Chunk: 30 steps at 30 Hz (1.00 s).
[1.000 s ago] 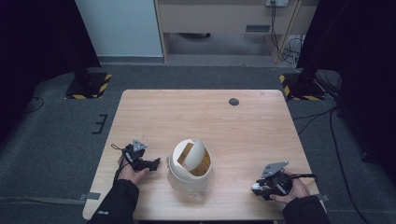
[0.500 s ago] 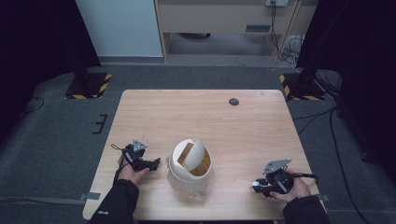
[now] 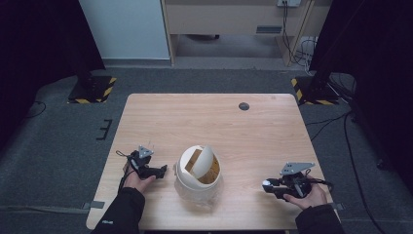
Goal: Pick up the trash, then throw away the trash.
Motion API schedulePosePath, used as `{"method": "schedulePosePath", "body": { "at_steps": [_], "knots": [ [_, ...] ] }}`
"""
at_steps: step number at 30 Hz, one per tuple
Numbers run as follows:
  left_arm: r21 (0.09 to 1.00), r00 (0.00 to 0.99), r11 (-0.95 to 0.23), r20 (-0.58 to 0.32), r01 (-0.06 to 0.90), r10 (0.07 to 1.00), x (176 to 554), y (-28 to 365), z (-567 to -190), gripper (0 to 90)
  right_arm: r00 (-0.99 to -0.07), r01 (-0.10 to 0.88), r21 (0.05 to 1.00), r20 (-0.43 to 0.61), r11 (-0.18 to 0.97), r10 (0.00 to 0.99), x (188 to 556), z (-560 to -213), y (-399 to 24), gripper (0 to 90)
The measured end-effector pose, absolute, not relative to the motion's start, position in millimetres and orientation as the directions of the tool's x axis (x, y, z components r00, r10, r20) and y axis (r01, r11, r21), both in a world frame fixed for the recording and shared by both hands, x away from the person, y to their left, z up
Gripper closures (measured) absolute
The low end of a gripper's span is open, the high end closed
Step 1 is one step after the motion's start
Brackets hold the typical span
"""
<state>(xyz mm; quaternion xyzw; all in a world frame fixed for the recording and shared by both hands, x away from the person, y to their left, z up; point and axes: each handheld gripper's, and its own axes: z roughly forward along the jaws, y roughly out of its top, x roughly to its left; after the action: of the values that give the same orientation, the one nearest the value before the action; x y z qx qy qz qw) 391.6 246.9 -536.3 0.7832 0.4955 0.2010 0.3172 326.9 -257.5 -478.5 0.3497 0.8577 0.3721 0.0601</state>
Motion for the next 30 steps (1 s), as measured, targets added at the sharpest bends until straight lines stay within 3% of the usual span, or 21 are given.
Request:
{"method": "schedulePosePath", "body": {
  "at_steps": [30],
  "knots": [
    [0.696,0.428,-0.307,0.001,0.649,0.904,391.5,246.8,-536.4,0.0,-0.711,0.467,0.842,0.175,0.271,0.681,330.5,-440.4,-264.5,65.9]
  ]
}}
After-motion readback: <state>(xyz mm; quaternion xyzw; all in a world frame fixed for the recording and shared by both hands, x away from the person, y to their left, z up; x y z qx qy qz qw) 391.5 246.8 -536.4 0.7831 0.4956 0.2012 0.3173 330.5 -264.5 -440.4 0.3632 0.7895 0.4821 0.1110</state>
